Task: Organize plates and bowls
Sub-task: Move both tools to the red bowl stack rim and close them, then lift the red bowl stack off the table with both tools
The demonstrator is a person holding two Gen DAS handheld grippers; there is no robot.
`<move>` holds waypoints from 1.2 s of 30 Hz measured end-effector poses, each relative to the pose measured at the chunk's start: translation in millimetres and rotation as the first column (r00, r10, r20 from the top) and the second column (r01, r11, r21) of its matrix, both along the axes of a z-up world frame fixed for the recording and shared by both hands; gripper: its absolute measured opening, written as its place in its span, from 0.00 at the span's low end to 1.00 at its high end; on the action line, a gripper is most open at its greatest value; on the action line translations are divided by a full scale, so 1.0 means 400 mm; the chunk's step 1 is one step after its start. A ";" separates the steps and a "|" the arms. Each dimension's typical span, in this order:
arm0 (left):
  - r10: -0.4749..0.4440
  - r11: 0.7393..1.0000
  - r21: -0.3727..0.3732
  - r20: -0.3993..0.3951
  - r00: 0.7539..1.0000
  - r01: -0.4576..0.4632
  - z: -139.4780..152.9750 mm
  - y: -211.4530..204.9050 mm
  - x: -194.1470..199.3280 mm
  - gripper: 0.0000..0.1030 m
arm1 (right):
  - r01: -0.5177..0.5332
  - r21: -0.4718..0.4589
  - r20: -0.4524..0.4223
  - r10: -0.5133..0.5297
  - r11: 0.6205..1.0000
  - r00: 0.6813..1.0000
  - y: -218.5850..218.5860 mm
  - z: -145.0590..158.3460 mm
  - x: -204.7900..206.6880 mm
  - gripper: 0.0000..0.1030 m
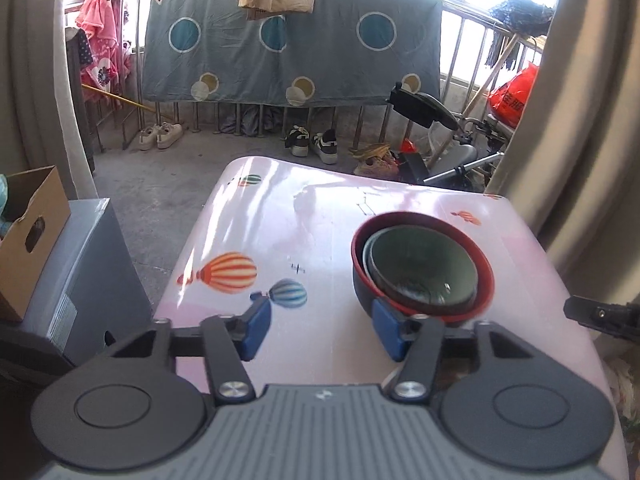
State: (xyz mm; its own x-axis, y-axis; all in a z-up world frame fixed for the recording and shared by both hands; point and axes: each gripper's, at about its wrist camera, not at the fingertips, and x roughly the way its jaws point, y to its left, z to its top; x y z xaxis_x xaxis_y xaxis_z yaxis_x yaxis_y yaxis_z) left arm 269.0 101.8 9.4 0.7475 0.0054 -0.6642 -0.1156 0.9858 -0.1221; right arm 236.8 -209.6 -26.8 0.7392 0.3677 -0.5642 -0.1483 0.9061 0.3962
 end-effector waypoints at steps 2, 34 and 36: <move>0.000 1.000 0.012 -0.005 1.000 0.000 -0.005 -0.003 0.048 0.42 | 0.000 -0.005 -0.012 0.000 1.000 1.000 0.009 0.002 0.055 0.41; -0.072 0.996 -0.067 -0.257 0.964 0.056 -0.152 0.013 0.292 0.02 | -0.067 -0.035 -0.162 0.060 0.997 0.985 0.089 -0.113 0.364 0.14; -0.066 0.996 -0.068 -0.227 0.972 0.052 -0.132 0.017 0.293 0.06 | -0.050 -0.003 -0.162 0.049 0.999 0.985 0.078 -0.108 0.365 0.15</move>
State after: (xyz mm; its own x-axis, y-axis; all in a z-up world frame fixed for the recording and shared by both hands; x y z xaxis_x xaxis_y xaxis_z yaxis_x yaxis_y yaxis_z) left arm 386.1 108.4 -43.3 0.5736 -0.0799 -0.8152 -0.0896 0.9831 -0.1594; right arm 382.8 -178.5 -70.0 0.6185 0.3974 -0.6779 -0.1274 0.9020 0.4125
